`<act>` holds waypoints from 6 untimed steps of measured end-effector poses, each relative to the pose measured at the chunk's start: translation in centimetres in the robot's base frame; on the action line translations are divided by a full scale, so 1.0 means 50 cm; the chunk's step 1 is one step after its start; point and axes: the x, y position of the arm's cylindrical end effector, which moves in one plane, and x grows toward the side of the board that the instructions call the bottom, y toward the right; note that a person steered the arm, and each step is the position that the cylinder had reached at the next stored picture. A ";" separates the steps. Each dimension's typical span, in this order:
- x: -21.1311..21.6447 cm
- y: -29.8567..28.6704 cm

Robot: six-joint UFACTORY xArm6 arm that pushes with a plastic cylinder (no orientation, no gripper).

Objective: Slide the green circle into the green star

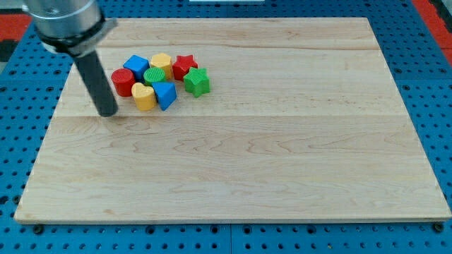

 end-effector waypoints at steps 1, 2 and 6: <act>-0.040 0.047; -0.087 0.108; -0.176 0.161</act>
